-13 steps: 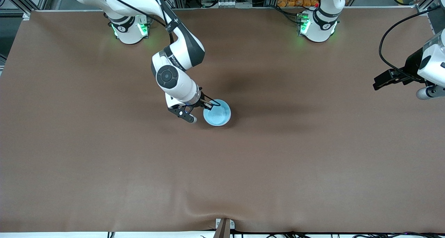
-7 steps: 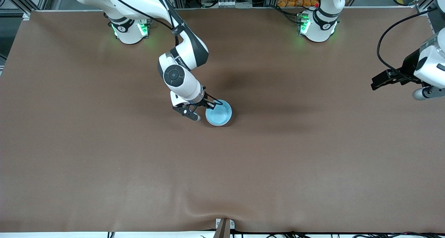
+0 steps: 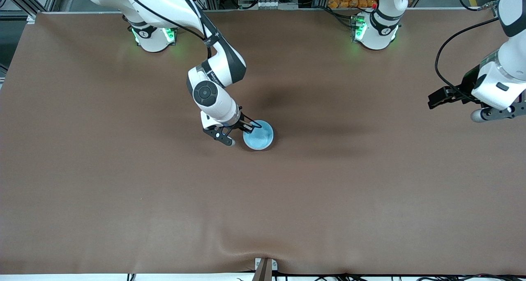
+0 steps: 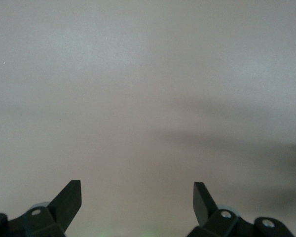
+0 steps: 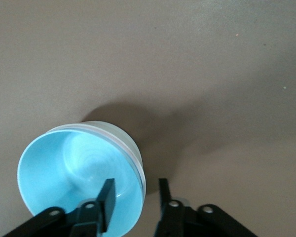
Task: Stack pink and blue bowls on white bowl
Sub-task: 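Open the right gripper to release the blue bowl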
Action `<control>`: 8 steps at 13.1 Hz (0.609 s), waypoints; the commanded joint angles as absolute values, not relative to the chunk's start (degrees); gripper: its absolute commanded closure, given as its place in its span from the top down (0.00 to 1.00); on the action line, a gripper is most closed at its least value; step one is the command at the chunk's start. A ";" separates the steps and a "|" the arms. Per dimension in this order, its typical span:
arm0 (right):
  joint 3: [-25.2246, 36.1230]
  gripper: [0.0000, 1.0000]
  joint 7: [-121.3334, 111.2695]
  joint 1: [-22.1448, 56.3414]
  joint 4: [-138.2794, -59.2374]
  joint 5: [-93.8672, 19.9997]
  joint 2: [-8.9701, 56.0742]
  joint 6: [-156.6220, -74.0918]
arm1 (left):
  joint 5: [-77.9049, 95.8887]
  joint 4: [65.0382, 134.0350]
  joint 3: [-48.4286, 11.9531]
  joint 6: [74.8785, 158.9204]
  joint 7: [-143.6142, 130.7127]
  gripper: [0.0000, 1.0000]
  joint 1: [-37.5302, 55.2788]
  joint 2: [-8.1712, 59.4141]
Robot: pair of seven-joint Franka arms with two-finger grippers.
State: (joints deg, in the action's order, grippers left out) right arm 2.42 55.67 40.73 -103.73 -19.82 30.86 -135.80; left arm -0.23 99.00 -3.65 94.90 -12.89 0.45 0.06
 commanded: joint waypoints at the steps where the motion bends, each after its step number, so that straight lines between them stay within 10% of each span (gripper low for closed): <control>1: 4.73 1.00 55.63 40.17 -96.27 -20.39 30.41 -124.41 | 0.79 100.11 -3.60 95.97 -11.87 1.00 0.44 -0.88; 8: 2.58 1.00 46.01 25.53 -70.34 -13.36 30.32 -93.99 | 0.79 99.76 -4.65 96.33 -11.78 1.00 0.35 -2.63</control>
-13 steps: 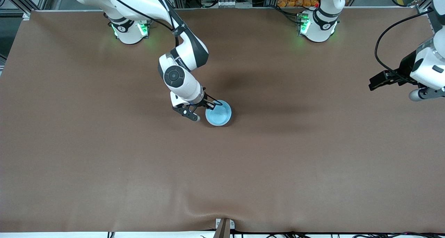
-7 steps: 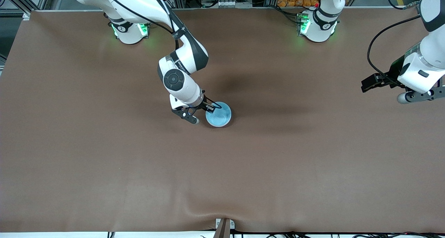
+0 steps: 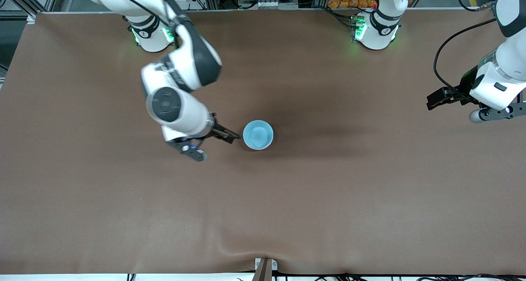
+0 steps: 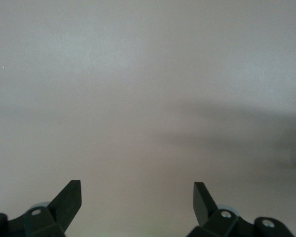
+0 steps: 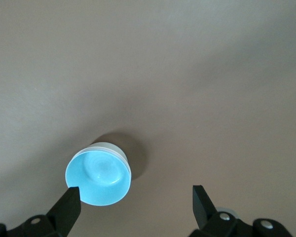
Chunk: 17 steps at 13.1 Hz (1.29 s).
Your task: Stack pink and blue bowls on white bowl
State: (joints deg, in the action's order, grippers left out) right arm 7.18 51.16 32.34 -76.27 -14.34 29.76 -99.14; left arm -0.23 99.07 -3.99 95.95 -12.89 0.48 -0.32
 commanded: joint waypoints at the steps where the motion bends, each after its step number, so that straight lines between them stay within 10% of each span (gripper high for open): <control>1: 0.29 1.00 40.75 21.75 -68.05 -13.10 30.32 -91.17 | 0.79 99.58 -5.01 96.15 -11.78 1.00 0.35 -2.98; 13: -3.52 1.00 15.41 2.21 -66.36 -1.50 17.86 -80.42 | 1.76 94.04 -5.98 91.85 -11.69 1.00 0.35 -3.69; 17: -3.34 1.00 15.12 0.71 -82.30 -1.49 4.16 -84.97 | 1.76 93.34 -5.98 91.85 -11.78 1.00 0.44 -3.43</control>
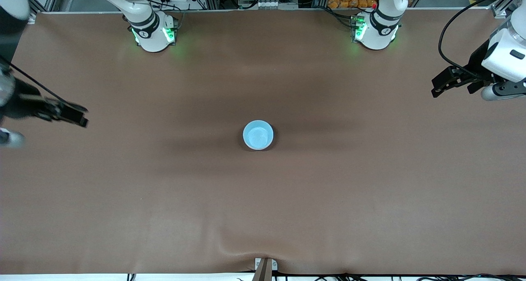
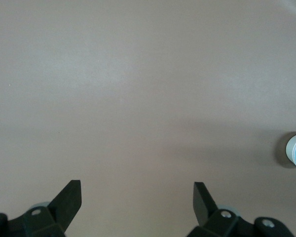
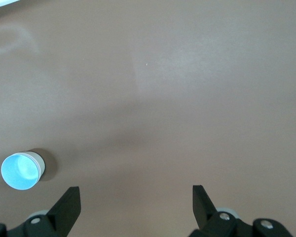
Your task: Stack pink and blue bowls on white bowl
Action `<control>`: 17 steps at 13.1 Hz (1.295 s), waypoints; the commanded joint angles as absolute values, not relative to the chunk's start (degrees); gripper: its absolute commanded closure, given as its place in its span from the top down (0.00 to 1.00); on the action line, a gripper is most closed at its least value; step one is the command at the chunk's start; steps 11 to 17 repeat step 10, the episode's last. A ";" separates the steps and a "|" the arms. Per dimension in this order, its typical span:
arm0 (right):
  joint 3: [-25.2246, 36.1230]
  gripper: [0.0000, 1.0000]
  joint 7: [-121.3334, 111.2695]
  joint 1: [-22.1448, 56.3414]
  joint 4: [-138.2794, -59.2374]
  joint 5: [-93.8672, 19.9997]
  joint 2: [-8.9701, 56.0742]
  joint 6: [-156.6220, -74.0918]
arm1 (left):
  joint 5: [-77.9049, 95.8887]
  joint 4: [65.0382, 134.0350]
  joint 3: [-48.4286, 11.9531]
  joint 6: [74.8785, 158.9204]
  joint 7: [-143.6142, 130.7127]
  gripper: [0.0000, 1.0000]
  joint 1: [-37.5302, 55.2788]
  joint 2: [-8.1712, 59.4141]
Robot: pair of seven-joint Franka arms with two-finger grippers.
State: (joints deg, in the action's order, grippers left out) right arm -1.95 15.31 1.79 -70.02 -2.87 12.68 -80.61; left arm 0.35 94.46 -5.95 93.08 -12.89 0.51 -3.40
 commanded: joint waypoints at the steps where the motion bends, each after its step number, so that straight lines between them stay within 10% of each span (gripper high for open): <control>1: -2.47 1.00 15.20 0.70 -86.79 -2.02 0.82 -87.17 | 1.76 93.34 -5.98 91.85 -11.78 1.00 0.53 -3.43; 4: -2.20 1.00 15.03 0.88 -96.05 -1.93 -4.30 -92.01 | 1.76 93.25 -6.06 91.32 -11.78 1.00 0.53 -3.43; 17: -1.85 1.00 10.21 2.46 -92.99 4.04 -2.90 -91.84 | 1.76 93.16 -6.50 90.35 -11.78 1.00 0.18 -3.52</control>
